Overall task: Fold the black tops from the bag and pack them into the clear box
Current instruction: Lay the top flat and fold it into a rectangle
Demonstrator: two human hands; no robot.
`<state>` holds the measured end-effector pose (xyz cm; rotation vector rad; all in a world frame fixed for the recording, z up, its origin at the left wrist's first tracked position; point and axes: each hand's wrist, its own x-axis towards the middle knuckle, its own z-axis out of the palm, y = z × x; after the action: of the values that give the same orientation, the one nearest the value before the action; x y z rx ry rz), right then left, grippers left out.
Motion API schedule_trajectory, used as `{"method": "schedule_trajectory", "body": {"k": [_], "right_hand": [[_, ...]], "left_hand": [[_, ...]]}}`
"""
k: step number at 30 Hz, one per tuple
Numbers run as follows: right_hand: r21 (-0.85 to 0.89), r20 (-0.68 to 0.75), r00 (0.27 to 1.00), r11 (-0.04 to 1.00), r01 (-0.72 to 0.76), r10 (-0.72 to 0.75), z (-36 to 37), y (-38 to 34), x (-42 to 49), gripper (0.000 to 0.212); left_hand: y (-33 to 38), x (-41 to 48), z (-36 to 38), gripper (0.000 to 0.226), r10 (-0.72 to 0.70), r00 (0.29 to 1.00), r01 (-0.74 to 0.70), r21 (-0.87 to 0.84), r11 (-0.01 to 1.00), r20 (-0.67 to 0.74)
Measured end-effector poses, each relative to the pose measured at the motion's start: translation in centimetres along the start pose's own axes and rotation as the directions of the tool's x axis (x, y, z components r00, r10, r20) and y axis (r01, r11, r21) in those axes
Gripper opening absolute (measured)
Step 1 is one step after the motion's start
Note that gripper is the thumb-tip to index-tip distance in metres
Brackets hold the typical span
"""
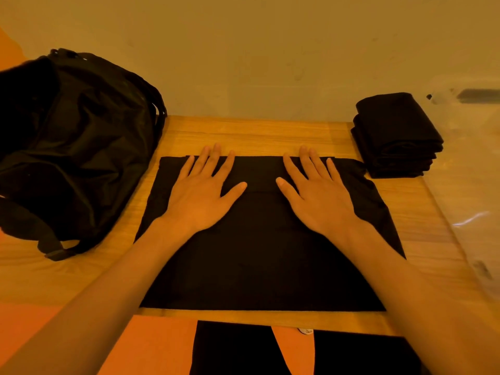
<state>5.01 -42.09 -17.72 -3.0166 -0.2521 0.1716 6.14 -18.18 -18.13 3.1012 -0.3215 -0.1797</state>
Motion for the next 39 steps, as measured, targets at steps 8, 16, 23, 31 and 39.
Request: {"method": "schedule_trajectory", "body": {"k": [8,16,23,31,39], "right_hand": [[0.004,-0.130,0.982,0.990,-0.138,0.137,-1.2,3.0,-6.8,0.076],[-0.029,-0.110,0.982,0.987,-0.156,0.152,1.6,3.5,-12.1,0.078],[-0.024,-0.117,0.984,0.990,-0.140,0.137,1.8,3.6,-12.4,0.077],[0.002,-0.092,0.992,0.996,-0.090,0.089,1.8,3.6,-14.1,0.075],[0.040,-0.077,0.995,0.998,-0.058,0.061,2.3,3.1,-18.3,0.072]], "left_hand": [[2.5,-0.6,-2.2,0.074,0.071,0.995,-0.073,-0.036,0.997,-0.064],[16.1,4.5,-2.5,0.057,0.813,0.582,-0.813,0.024,0.582,0.002],[15.7,6.8,-2.2,0.058,0.756,0.654,-0.757,-0.017,0.654,-0.026],[16.7,7.2,-2.2,0.062,0.730,0.682,-0.731,-0.010,0.682,-0.046],[16.6,7.1,-2.2,0.071,0.706,0.708,-0.706,-0.036,0.707,-0.008]]}}
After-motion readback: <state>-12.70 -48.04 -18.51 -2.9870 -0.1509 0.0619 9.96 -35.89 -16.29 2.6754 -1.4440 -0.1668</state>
